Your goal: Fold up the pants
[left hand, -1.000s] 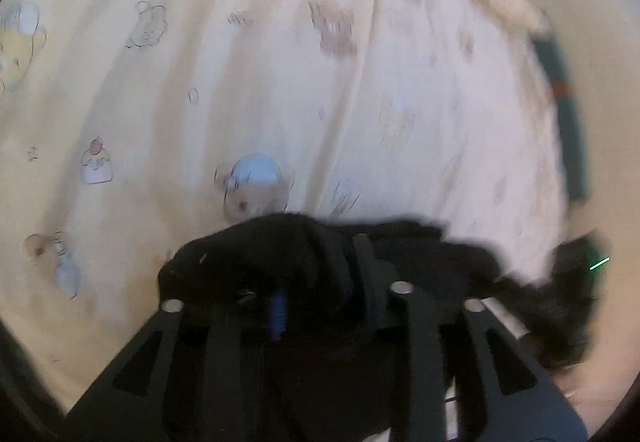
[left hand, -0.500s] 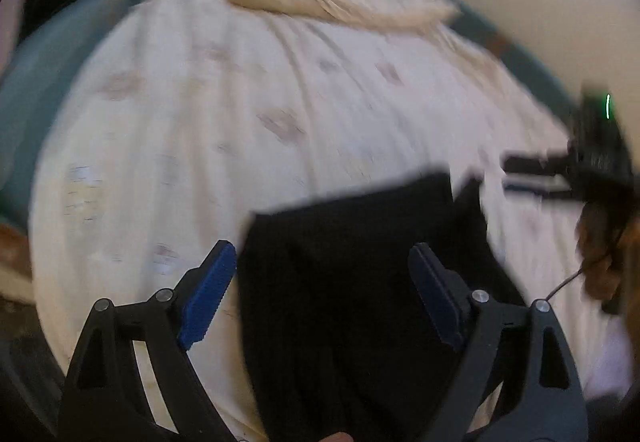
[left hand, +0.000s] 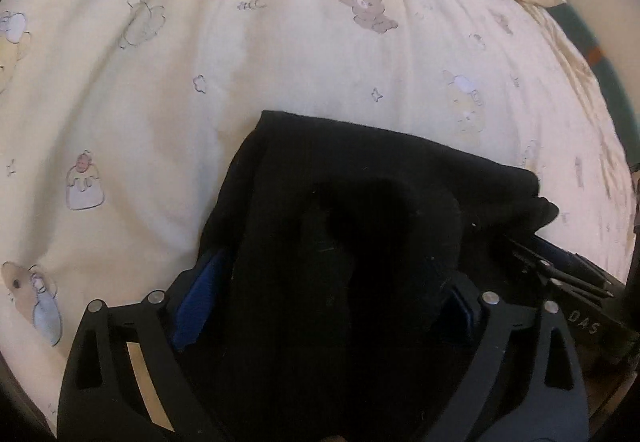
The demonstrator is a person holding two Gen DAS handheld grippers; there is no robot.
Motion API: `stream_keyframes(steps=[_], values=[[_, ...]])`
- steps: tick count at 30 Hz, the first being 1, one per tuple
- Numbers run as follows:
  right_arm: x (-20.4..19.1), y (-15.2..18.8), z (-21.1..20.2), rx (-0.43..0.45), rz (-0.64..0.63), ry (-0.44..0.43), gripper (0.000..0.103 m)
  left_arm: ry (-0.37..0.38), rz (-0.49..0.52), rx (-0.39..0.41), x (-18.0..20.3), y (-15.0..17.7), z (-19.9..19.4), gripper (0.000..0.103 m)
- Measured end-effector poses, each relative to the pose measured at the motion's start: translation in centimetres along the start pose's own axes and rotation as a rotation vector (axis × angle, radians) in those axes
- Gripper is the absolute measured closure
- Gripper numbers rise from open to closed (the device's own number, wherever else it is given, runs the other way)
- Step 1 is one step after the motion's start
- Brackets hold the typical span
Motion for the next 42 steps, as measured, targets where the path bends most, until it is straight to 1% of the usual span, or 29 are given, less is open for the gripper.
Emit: stream_keyframes(steps=[2, 3, 4, 5, 6, 7, 10, 11, 12, 13, 14, 15, 16, 17, 18, 19, 20, 22, 25, 27, 31, 32, 33, 34, 36, 38, 40, 41, 42], values=[[-0.2, 0.2, -2.5, 0.023, 0.008, -0.109, 0.035, 0.031, -0.012, 0.02, -0.2, 0.3, -1.8, 0.01], [0.0, 0.4, -4.1, 0.047, 0.022, -0.156, 0.035, 0.049, -0.012, 0.044, -0.3, 0.6, -3.4, 0.011], [0.3, 0.8, -6.3, 0.084, 0.045, -0.212, 0.035, 0.068, -0.009, 0.092, -0.6, 1.1, -5.7, 0.011], [0.8, 1.5, -8.4, 0.117, 0.069, -0.26, 0.033, 0.077, -0.003, 0.121, -0.8, 1.6, -7.2, 0.011], [1.1, 2.3, -9.8, 0.137, 0.084, -0.294, 0.031, 0.081, 0.005, 0.142, -1.1, 2.5, -9.0, 0.011], [1.2, 3.5, -11.2, 0.153, 0.097, -0.33, 0.027, 0.102, 0.01, 0.161, -1.2, 3.6, -10.5, 0.011], [1.5, 8.1, -13.8, 0.194, 0.137, -0.408, 0.027, 0.156, 0.005, 0.196, -2.2, 7.8, -13.8, 0.011], [1.8, 9.6, -14.3, 0.211, 0.148, -0.405, 0.027, 0.165, -0.006, 0.188, -2.8, 9.4, -14.3, 0.011], [2.6, 11.8, -14.9, 0.237, 0.172, -0.393, 0.027, 0.172, -0.033, 0.173, -3.4, 10.8, -14.3, 0.014], [3.4, 12.5, -15.1, 0.24, 0.188, -0.385, 0.028, 0.186, -0.055, 0.145, -4.0, 12.1, -14.0, 0.017], [4.5, 13.5, -15.1, 0.235, 0.209, -0.359, 0.03, 0.2, -0.067, 0.112, -4.1, 13.1, -13.5, 0.03], [5.8, 14.7, -15.1, 0.23, 0.255, -0.35, 0.035, 0.202, -0.06, 0.081, -4.2, 14.3, -12.9, 0.045], [6.5, 15.3, -14.9, 0.213, 0.286, -0.369, 0.051, 0.195, -0.047, 0.058, -4.1, 15.0, -12.5, 0.053], [7.2, 16.3, -14.0, 0.154, 0.332, -0.383, 0.07, 0.194, -0.029, 0.032, -3.6, 15.9, -12.0, 0.061], [7.2, 16.9, -13.4, 0.123, 0.364, -0.409, 0.073, 0.205, -0.017, 0.023, -3.2, 16.8, -11.9, 0.061], [6.9, 17.3, -13.3, 0.109, 0.372, -0.44, 0.073, 0.215, -0.008, 0.026, -2.9, 17.5, -11.8, 0.061], [6.5, 17.6, -13.2, 0.098, 0.357, -0.444, 0.073, 0.211, 0.001, 0.033, -2.7, 18.1, -11.8, 0.061], [5.7, 17.8, -13.4, 0.108, 0.278, -0.368, 0.073, 0.204, 0.006, 0.045, -2.5, 18.7, -11.5, 0.061], [4.9, 17.8, -12.7, 0.105, 0.241, -0.335, 0.073, 0.205, 0.032, 0.056, -1.9, 18.2, -11.0, 0.061], [5.6, 18.0, -11.8, 0.101, 0.24, -0.3, 0.073, 0.203, 0.039, 0.067, -1.8, 17.8, -10.9, 0.061], [5.9, 18.5, -9.8, 0.06, 0.245, -0.309, 0.072, 0.168, 0.08, 0.072, -1.2, 18.1, -9.6, 0.061], [6.0, 18.7, -9.9, 0.062, 0.248, -0.321, 0.077, 0.157, 0.1, 0.076, -1.0, 18.1, -9.5, 0.075], [5.9, 18.7, -10.1, 0.062, 0.243, -0.335, 0.084, 0.142, 0.114, 0.078, -0.8, 18.0, -9.3, 0.093], [5.8, 18.5, -10.5, 0.078, 0.232, -0.347, 0.099, 0.136, 0.127, 0.082, -0.5, 17.8, -9.3, 0.094], [5.7, 18.3, -11.5, 0.105, 0.205, -0.33, 0.1, 0.133, 0.154, 0.113, 0.1, 17.7, -10.3, 0.098], [5.8, 18.4, -12.9, 0.133, 0.17, -0.301, 0.101, 0.111, 0.175, 0.127, 0.1, 17.8, -11.4, 0.098], [6.6, 18.4, -13.8, 0.156, 0.191, -0.277, 0.101, 0.128, 0.122, 0.113, -0.8, 17.7, -12.0, 0.098], [7.3, 18.3, -13.9, 0.165, 0.201, -0.253, 0.101, 0.114, 0.102, 0.11, -1.4, 17.6, -12.0, 0.099], [8.2, 18.3, -13.7, 0.175, 0.212, -0.206, 0.101, 0.104, 0.082, 0.106, -2.0, 17.5, -11.8, 0.099]])
Point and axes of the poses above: each gripper's, at about its wrist camera, not at the fingertips, and z roughly the way its jaws point, x to its right, y to its underside, the point moved 9 cm from there along z, roughly the way its jaws point, and after that the axes turned 2 degrees about -y, right-handed, at the moved point
